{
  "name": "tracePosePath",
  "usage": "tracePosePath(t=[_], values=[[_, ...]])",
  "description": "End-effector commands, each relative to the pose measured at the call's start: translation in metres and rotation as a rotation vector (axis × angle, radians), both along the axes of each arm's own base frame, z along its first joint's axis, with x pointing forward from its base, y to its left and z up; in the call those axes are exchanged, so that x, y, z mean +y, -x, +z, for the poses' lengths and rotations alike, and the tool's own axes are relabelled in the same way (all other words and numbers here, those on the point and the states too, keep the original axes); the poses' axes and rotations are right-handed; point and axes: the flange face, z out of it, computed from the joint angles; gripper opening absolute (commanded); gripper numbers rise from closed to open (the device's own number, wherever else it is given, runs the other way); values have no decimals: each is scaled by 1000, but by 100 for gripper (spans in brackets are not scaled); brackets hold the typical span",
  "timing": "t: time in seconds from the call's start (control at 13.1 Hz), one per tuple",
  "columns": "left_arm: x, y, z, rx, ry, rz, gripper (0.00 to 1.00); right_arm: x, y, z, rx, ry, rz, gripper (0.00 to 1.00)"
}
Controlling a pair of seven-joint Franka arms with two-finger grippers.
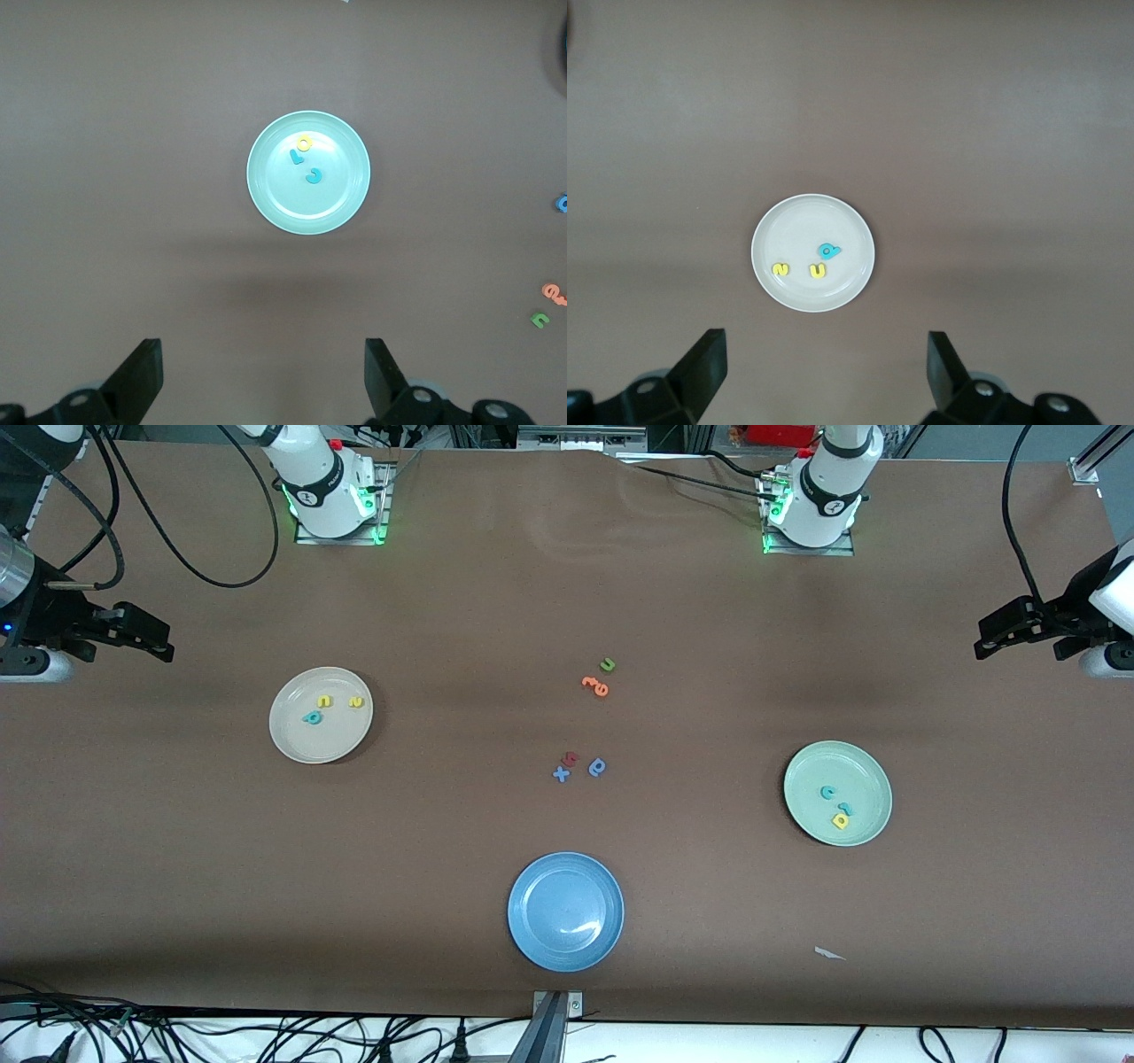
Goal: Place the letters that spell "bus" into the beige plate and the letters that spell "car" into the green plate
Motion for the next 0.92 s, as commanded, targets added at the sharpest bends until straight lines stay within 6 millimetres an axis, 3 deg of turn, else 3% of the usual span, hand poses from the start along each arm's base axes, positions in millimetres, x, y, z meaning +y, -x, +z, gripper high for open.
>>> tracePosePath(t=[0.0, 0.84], values=[[-2, 5, 4, -3, 16, -18, 100, -2, -2, 4, 8, 2, -11, 100], [-3, 5, 4, -3, 17, -18, 100, -4, -2, 4, 7, 14, -12, 100]])
